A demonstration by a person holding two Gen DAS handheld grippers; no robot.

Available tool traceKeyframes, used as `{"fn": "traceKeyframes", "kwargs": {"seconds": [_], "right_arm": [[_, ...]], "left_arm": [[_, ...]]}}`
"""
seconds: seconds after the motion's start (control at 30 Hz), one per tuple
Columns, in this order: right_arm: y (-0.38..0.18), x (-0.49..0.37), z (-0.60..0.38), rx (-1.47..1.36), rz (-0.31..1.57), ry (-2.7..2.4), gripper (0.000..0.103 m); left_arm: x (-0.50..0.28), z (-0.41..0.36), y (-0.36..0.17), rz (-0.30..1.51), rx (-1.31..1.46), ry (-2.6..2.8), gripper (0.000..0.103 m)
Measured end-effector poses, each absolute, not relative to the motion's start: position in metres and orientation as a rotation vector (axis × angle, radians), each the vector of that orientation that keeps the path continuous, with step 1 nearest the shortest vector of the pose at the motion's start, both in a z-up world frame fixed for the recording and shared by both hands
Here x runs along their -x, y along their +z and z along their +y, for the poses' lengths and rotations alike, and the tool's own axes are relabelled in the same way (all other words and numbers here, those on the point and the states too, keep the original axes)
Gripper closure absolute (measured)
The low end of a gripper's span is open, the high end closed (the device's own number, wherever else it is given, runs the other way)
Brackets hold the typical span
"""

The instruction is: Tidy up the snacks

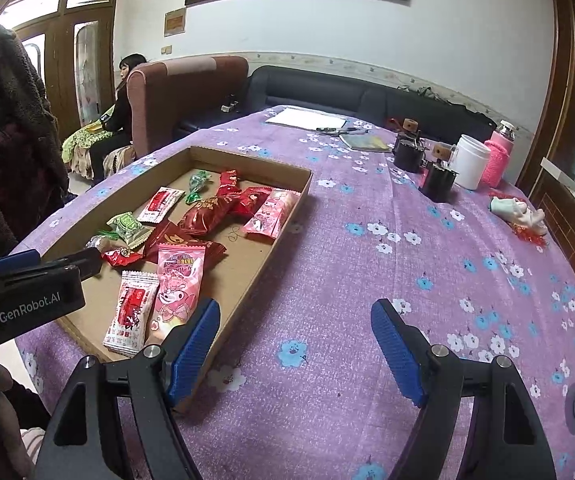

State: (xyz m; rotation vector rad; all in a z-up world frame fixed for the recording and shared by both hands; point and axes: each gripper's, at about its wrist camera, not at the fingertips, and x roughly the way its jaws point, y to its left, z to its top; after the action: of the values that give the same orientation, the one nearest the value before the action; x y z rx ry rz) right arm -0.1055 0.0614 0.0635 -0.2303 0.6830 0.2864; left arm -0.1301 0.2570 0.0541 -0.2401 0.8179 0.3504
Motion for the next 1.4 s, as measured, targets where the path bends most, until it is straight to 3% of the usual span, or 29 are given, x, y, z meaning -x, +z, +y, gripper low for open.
{"fn": "traceKeyframes", "kwargs": {"seconds": [0.87,1.4], "right_arm": [[0.069,0.108,0.051,0.218,0.634,0.272,0.020],[0.074,0.113,0.052,0.219,0.610,0.288,0.019]], "left_arm": [[0.129,0.233,0.061,0.794,0.174,0.369,0.023],[0.159,0.226,0.094,0.547,0.101,0.519,0.018]]}}
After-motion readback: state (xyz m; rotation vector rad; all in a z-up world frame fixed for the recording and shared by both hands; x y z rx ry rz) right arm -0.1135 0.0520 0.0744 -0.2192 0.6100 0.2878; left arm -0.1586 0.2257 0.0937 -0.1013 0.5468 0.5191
